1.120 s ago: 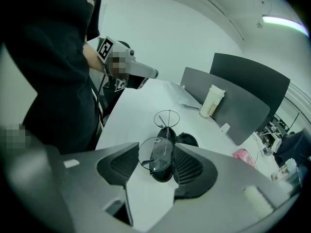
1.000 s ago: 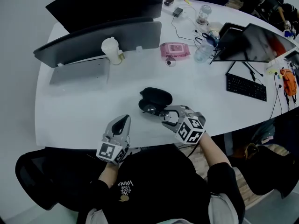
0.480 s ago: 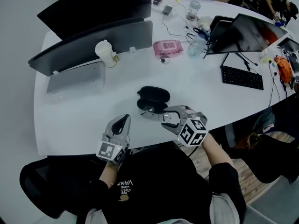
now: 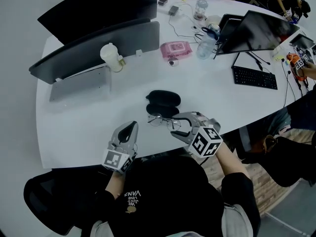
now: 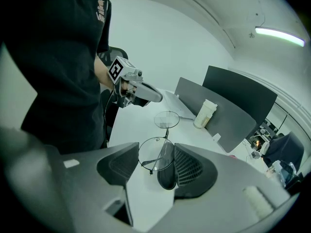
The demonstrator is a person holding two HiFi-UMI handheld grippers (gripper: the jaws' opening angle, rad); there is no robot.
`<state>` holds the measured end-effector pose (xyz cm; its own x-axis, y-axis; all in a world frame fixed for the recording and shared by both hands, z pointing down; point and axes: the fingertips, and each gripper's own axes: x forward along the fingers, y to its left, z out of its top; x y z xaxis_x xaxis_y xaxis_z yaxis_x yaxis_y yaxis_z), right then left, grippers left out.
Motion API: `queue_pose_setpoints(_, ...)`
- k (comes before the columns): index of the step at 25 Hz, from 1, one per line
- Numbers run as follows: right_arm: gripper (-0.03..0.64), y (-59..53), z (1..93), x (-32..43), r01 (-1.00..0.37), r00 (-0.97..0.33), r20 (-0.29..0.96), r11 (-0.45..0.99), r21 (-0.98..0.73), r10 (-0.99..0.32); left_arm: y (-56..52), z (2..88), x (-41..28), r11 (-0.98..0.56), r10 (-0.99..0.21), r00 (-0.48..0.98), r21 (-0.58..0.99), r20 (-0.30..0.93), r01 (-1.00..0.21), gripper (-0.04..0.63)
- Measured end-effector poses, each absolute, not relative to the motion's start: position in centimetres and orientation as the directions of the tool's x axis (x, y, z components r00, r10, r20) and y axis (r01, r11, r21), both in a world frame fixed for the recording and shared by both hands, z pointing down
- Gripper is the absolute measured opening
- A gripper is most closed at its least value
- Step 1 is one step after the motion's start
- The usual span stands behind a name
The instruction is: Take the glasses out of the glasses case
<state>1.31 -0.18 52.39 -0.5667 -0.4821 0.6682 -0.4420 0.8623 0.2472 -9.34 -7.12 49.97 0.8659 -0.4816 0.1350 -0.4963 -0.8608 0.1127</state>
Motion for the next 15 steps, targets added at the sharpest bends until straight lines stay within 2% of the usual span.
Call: queue_pose_setpoints(15,0.225,0.6,49.2,-1.0,-0.426,-0.584,0.636,0.858,0.288,-0.504,-7.1,50.1,-11.6,-0.861,-0.484,0.867,0.111,0.117,-0.496,0.0)
